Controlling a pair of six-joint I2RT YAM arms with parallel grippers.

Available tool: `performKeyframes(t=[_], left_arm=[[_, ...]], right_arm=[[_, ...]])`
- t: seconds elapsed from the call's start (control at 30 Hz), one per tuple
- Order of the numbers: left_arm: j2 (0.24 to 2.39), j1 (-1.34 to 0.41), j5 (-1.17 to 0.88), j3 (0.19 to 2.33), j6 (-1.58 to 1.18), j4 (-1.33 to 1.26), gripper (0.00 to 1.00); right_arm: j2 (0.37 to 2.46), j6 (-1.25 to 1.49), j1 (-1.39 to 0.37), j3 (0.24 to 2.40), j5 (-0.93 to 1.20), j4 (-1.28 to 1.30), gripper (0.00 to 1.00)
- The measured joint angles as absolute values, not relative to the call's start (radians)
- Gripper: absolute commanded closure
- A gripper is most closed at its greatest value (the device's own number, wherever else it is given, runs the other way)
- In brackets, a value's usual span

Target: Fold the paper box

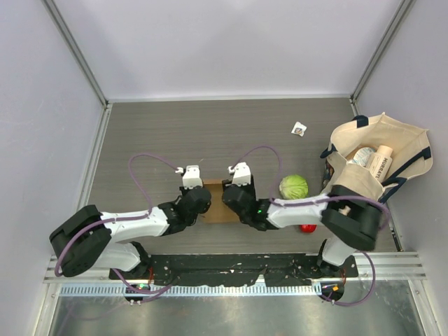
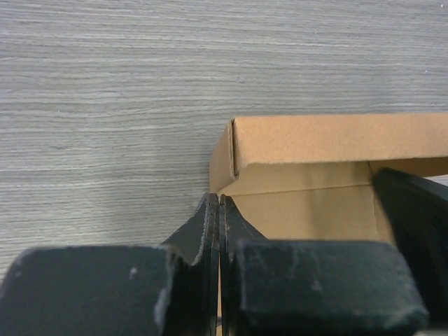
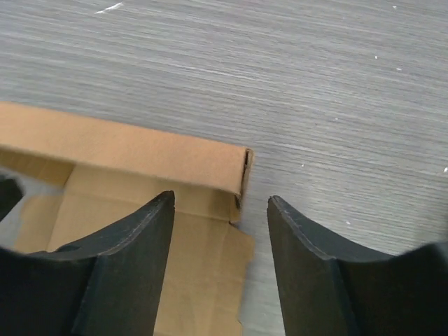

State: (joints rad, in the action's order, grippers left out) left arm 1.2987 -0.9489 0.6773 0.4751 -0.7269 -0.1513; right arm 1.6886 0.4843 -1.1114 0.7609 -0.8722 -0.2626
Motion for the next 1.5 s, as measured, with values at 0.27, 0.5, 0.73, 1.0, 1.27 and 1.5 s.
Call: performKeyframes(t=[0.27,0.5,0.73,1.0,1.27,1.5], left_arm=[[1.299,-0.949,0.656,0.477,-0.746,-0.111,1.0],[1.298,-0.949,0.653,0.503,-0.753,-0.066,1.0],[1.298,-0.949,0.645,0.519,-0.754,-0.04,0.63],[1.165,-0.949,0.567,0.524,-0.776,0.059,0.4],[0.808,-0.949,0.373,0.496,-0.789,0.194,0.4],[0.734,-0.949,0.115,0.485,-0.775,0.209,0.35]], right_arm=[[1.158,0.358,-0.912,0.543,-0.43,-0.228,0.3],[1.145,0.303,-0.83,0.508,-0.242,-0.213,0.37],[1.235,0.314,-0.858,0.506,-0.216,-0.262,0.39],[1.264,0.519,-0.86,0.602,-0.238,-0.047,0.36],[1.252,0.707,-0.844,0.505,0.007,-0.018,0.38],[1.336,0.801,-0.799,0.458,0.148,-0.12,0.47]])
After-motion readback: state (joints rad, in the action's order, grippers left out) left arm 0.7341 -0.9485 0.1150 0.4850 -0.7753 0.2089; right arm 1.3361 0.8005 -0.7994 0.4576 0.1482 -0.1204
